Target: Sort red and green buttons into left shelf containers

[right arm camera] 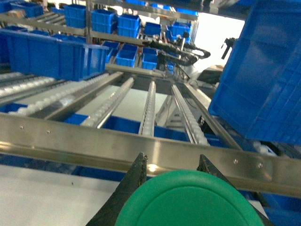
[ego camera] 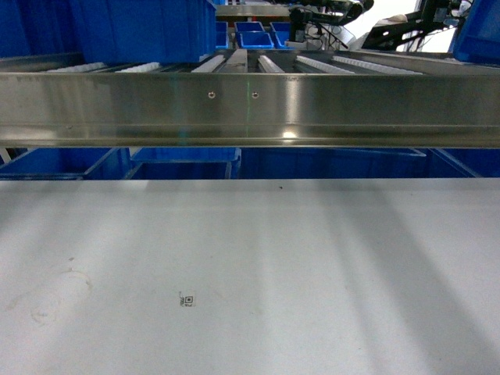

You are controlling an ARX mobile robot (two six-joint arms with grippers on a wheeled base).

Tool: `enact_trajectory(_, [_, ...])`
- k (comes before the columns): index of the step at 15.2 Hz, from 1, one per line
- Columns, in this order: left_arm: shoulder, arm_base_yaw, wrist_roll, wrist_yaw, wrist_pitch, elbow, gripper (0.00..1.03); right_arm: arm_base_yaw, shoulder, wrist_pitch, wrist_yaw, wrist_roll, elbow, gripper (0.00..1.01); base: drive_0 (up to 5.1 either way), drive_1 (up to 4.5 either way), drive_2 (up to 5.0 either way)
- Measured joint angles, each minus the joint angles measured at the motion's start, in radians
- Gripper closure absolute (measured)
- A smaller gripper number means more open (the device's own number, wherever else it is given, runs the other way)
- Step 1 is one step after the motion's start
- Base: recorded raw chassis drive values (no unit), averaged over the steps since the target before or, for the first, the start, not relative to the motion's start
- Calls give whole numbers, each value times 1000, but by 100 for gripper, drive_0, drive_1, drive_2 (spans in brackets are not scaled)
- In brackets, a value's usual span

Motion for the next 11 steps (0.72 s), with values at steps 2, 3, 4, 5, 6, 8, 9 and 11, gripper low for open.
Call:
enact_trajectory(2, [12, 26, -8, -3, 18, 18, 73, -1, 22, 24, 32, -6, -65, 75, 0, 0, 0])
enact_trajectory(3, [20, 24, -8, 2, 24, 23, 73, -1, 33, 39, 36, -6, -67, 75, 0, 0, 0])
enact_trajectory(4, [31, 12, -8, 5, 28, 29, 73, -1, 37, 60, 38, -6, -65, 75, 0, 0, 0])
enact_trajectory(5, [37, 2, -8, -11, 24, 30, 73, -1, 51, 72, 45, -8, -54, 75, 0, 0, 0])
enact_trajectory(6, [48, -18, -8, -62, 22, 31, 73, -1, 65, 80, 52, -7, -44, 75, 0, 0, 0])
enact_trajectory(8, [93, -44, -31, -111, -27, 50, 73, -1, 69, 84, 64, -2, -35, 75, 0, 0, 0])
enact_trajectory(9, [110, -41, -41, -113, -39, 58, 73, 2, 68, 85, 75, 0, -34, 75, 0, 0, 0])
enact_trajectory(11, [114, -24, -64, -118, -37, 79, 73, 16, 64, 83, 92, 4, -34, 75, 0, 0, 0])
